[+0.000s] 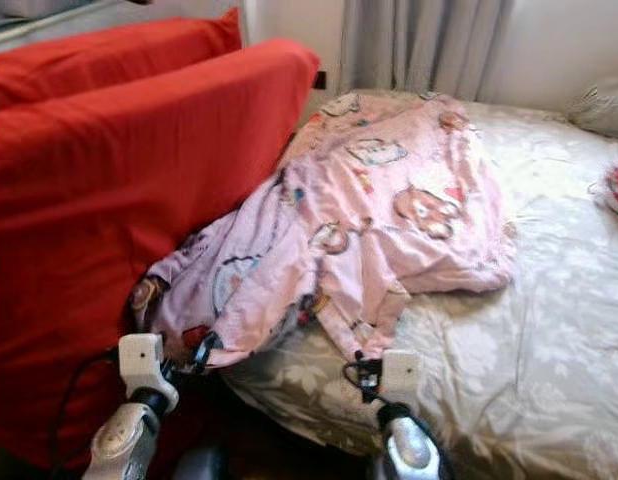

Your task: Clean up the room

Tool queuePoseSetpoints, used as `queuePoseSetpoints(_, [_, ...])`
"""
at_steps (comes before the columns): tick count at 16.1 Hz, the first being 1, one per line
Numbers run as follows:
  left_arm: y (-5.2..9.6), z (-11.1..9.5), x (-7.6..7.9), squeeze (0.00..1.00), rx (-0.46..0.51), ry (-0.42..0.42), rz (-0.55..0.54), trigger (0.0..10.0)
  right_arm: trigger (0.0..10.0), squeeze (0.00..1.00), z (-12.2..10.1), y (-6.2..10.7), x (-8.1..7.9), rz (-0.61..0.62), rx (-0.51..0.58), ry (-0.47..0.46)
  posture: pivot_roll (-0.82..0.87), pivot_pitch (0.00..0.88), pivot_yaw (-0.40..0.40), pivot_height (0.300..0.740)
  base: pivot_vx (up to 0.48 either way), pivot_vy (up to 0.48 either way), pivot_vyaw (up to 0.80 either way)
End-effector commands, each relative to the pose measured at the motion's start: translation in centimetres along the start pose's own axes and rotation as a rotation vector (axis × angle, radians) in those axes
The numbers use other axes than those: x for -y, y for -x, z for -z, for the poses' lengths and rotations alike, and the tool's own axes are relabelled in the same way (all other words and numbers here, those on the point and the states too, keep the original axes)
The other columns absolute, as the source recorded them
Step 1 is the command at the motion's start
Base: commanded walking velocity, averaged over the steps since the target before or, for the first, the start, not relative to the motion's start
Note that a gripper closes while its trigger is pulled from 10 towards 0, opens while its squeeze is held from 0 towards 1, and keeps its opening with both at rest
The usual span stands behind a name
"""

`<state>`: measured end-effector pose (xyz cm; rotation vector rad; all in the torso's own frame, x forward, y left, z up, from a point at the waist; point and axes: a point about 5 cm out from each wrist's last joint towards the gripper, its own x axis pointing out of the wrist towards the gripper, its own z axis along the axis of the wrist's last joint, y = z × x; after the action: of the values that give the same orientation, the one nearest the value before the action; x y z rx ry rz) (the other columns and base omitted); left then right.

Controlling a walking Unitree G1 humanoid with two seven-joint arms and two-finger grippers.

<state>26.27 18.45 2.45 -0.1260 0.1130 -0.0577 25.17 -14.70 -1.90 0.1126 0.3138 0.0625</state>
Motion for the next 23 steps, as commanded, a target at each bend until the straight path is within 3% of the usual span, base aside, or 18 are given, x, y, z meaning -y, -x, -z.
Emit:
queuePoseSetpoints(1, [0.2,0.0,-0.5,0.00,-0.003,-0.005,-0.015,10.0,10.0,0.00,-0.1,-0.3,-0.7,-0.018,-0.007,-0.015,0.07,0.024,-0.021,0.587,0.356,0.000,0.00])
queuePoseSetpoints(9, [0.3,-0.2,-0.4,0.00,0.007,-0.005,-0.006,10.0,10.0,0.00,0.1,-0.7,-1.0,-0.046,-0.065,0.030,0.07,0.042,-0.012,0.587,0.369,0.000,0.00])
queuePoseSetpoints(14, [0.1,-2.1,-0.4,0.00,0.074,-0.014,0.002,10.0,10.0,0.00,-0.2,-1.6,-0.5,-0.001,-0.134,-0.008,0.11,0.091,0.008,0.587,0.000,0.000,0.00])
queuePoseSetpoints(15, [0.0,-2.7,-0.3,0.00,0.088,-0.017,0.008,10.0,10.0,1.00,-0.4,-1.9,-0.5,-0.007,-0.153,0.003,0.12,0.111,0.014,0.587,0.000,0.000,0.00])
queuePoseSetpoints(20, [0.7,-4.3,-0.4,0.00,0.117,-0.033,0.022,10.0,10.0,1.00,-2.0,-3.2,-0.8,-0.025,-0.152,0.032,0.15,0.184,0.035,0.587,0.000,0.000,0.00])
queuePoseSetpoints(21, [0.8,-4.7,-0.6,0.00,0.125,-0.042,0.018,10.0,10.0,0.65,-2.5,-3.5,-0.5,-0.006,-0.160,0.086,0.16,0.200,0.037,0.587,0.000,0.000,0.00])
queuePoseSetpoints(22, [1.1,-5.4,-0.9,0.00,0.141,-0.054,0.011,10.0,10.0,0.00,-3.0,-3.8,-0.3,0.000,-0.155,0.126,0.17,0.218,0.038,0.587,0.000,0.000,0.00])
queuePoseSetpoints(23, [1.2,-5.8,-1.0,0.00,0.149,-0.054,0.010,10.0,10.0,0.00,-3.4,-4.0,-0.4,-0.009,-0.149,0.134,0.18,0.225,0.037,0.587,0.000,0.000,0.00])
